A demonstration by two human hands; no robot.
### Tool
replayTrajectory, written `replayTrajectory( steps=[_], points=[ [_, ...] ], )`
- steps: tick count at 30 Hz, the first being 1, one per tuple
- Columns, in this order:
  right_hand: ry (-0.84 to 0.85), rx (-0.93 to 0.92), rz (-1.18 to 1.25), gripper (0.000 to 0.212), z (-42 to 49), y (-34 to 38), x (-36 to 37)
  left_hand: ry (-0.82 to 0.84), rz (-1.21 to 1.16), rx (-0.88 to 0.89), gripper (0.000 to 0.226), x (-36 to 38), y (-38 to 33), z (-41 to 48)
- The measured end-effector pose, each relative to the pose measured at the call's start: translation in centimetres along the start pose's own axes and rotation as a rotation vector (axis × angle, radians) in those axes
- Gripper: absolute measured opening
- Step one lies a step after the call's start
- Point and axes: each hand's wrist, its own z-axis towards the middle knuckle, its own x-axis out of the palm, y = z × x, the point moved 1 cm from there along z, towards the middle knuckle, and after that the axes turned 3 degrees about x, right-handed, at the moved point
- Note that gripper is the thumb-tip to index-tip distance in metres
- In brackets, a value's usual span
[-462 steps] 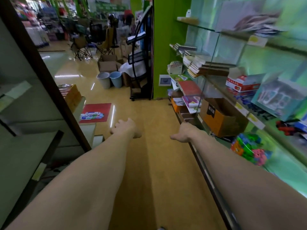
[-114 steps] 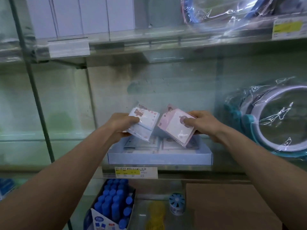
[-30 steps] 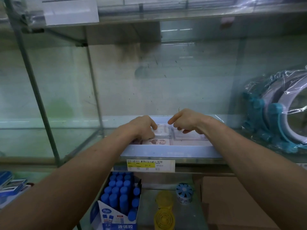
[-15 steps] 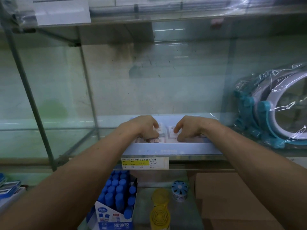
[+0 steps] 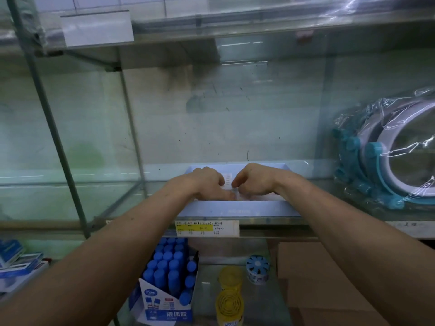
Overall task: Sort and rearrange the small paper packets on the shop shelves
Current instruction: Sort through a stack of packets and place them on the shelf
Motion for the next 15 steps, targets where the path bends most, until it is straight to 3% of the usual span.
replayTrajectory(
  steps=[4,8,12,15],
  points=[
    [-0.016,0.006,-0.095,0.044,-0.5,-0.5,-0.8,-0.085,0.023,0.012,0.048,-0.3,-0.3,0.1],
    [0.039,0.046,-0.284,0.04,-1.3,-1.3,-0.7,-0.01,0.067,0.008,0.04,-0.2,-0.4,-0.1],
    [0.06,0.031,-0.241,0.043,-2.1,-1.8,-0.7,0.019,-0.006,-0.034,0.035,-0.4,-0.7,-0.2],
    [-0.022,0.005,-0.193,0.044,-2.6,-1.8,-0.9,-0.047,-0.156,-0.069,0.033,-0.8,-1.2,-0.8]
  ],
)
